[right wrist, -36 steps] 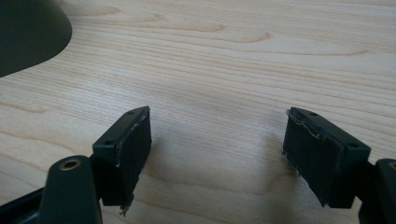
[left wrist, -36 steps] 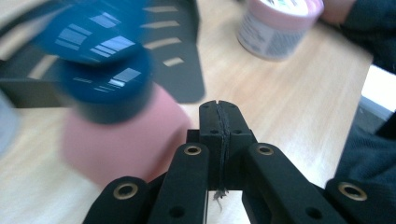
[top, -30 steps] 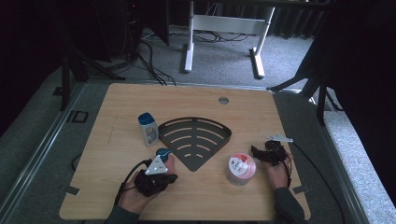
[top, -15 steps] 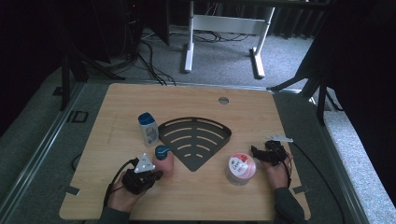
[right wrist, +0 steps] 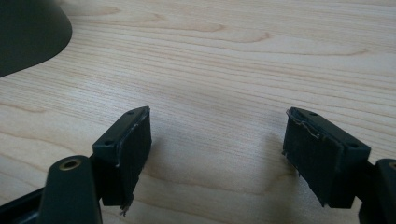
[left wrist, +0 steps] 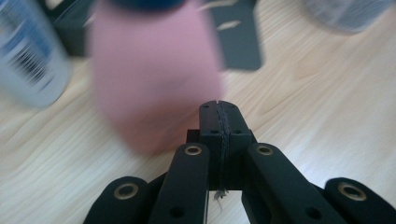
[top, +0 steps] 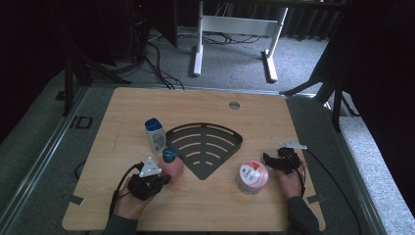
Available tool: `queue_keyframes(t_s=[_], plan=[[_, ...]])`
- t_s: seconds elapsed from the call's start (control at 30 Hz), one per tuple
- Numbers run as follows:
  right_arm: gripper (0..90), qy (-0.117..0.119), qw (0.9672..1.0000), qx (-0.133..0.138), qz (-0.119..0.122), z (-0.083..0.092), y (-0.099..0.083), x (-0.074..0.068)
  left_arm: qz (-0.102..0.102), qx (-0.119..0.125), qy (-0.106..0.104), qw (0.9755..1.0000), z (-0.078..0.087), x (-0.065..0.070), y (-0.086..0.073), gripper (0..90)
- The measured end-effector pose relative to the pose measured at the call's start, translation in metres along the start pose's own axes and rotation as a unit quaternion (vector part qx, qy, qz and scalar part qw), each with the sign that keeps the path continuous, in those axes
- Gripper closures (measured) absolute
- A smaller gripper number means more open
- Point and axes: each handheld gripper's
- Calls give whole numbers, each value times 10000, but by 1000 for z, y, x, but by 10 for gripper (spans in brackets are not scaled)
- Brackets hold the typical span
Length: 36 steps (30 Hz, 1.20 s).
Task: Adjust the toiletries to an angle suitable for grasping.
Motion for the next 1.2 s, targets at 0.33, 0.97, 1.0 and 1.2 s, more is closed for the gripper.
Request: queue_keyframes(t_s=[0.33,0.97,1.0,1.2], plan=[[233,2,10000,-2,-1,0,0,0,-209,-45,108,9997,-31,7,24,900],[233,1,10000,-1,-2,0,0,0,-88,-88,471,9988,-27,-23,19,899],[233,1,10000,-1,4,0,0,0,-95,-81,485,9987,-27,-25,19,899],[234,1,10000,0,-2,0,0,0,-57,-87,513,9986,-27,-32,19,898]])
Point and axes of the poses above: each handheld gripper's, and its own axes: z roughly backward along the jaws, y roughly out of its top, x roughly to its right, and after that the axes turned 7 degrees about -z, right-handed
